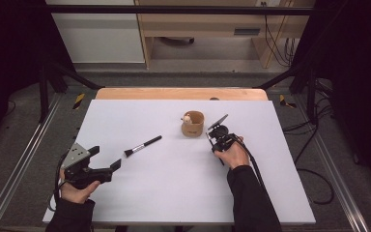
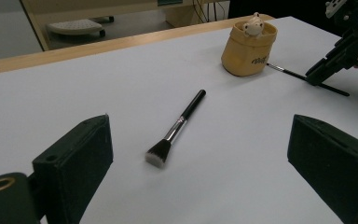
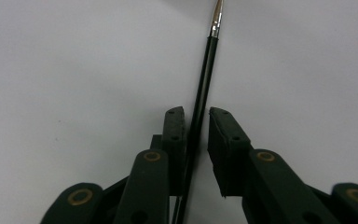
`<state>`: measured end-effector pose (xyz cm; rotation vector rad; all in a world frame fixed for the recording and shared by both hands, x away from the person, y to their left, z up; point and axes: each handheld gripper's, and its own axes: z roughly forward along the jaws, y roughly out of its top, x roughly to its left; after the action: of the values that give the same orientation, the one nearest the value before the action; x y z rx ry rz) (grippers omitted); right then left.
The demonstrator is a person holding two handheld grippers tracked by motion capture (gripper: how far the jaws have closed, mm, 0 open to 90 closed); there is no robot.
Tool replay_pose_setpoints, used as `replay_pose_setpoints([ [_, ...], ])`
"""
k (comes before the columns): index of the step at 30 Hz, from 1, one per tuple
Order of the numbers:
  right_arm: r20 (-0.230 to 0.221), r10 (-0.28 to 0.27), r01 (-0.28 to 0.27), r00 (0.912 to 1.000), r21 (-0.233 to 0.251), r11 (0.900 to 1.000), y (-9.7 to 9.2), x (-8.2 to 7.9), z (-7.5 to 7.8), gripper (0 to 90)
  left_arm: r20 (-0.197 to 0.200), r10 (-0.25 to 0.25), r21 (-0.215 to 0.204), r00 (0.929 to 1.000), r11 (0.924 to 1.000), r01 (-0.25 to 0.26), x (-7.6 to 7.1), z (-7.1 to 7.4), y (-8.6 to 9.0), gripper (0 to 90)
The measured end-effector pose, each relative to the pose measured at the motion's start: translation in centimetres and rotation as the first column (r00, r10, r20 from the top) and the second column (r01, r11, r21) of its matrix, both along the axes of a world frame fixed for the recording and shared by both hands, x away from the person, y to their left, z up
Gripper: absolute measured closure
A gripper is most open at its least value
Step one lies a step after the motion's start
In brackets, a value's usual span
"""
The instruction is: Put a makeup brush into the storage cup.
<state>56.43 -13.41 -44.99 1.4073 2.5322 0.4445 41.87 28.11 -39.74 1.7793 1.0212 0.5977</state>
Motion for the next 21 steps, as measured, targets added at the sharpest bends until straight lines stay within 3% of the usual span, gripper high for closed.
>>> replay_pose_setpoints([
  [21, -0.024, -0.030, 0.030, 0.9993, -0.001, 0.9996, 0.38, 0.09, 0.03, 85.8, 0.001, -0.001, 0.002, 1.0000, 1.0000, 0.001, -0.02, 0.00, -0.09, 6.1],
])
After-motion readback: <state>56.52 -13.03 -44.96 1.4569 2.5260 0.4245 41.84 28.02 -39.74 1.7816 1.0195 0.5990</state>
